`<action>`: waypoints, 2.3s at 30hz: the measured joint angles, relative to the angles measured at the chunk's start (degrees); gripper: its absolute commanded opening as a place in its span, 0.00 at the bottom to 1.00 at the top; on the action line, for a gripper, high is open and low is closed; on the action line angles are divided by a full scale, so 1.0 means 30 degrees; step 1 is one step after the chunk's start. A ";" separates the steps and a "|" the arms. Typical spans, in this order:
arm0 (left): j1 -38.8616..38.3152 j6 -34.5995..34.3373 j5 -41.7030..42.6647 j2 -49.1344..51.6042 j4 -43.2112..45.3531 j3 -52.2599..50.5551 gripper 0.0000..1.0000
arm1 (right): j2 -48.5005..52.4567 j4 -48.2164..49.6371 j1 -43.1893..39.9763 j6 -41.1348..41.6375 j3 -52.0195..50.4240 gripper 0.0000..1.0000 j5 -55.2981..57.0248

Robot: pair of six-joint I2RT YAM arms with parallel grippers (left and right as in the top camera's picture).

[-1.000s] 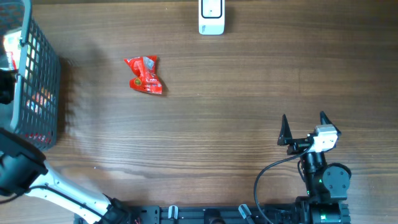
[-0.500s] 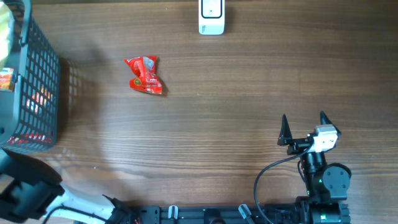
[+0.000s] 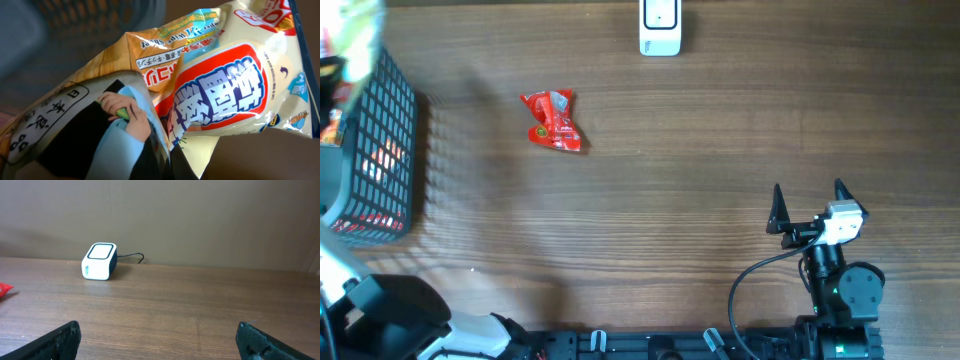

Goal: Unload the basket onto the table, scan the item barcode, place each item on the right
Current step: 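Grasp the white wet-wipe pack with the left gripper and lift, then carry the wet-wipe pack to the table center and release it, then move the left gripper back over the basket and lower it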

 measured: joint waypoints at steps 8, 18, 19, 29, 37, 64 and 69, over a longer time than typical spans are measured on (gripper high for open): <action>-0.5486 0.0015 -0.3738 0.0000 -0.1814 -0.0007 0.04 | 0.0000 0.0000 0.0000 0.0000 0.0000 1.00 0.0000; -1.1242 -0.0364 -0.9442 0.0117 -0.1413 -0.2856 0.04 | 0.0000 0.0000 0.0000 0.0000 0.0000 1.00 0.0000; -1.1606 -0.0474 -0.9551 0.0219 -0.1217 -0.3220 0.04 | 0.0000 0.0000 0.0000 0.0000 0.0000 1.00 0.0000; -1.5788 -0.0860 -0.9959 0.2965 0.0714 -0.6790 0.04 | 0.0000 0.0000 0.0000 0.0000 0.0000 1.00 0.0000; -1.6961 -0.0816 -1.0236 0.3993 0.1137 -0.7184 0.73 | 0.0000 0.0000 0.0000 0.0000 0.0000 1.00 0.0000; -1.2808 0.0714 -0.7125 -0.1858 0.0539 -0.3672 0.96 | 0.0000 0.0000 0.0000 0.0000 0.0000 1.00 0.0000; -0.9734 0.0561 -1.0163 -0.4656 0.0561 -0.2433 0.98 | 0.0000 0.0000 0.0000 0.0000 0.0000 1.00 0.0000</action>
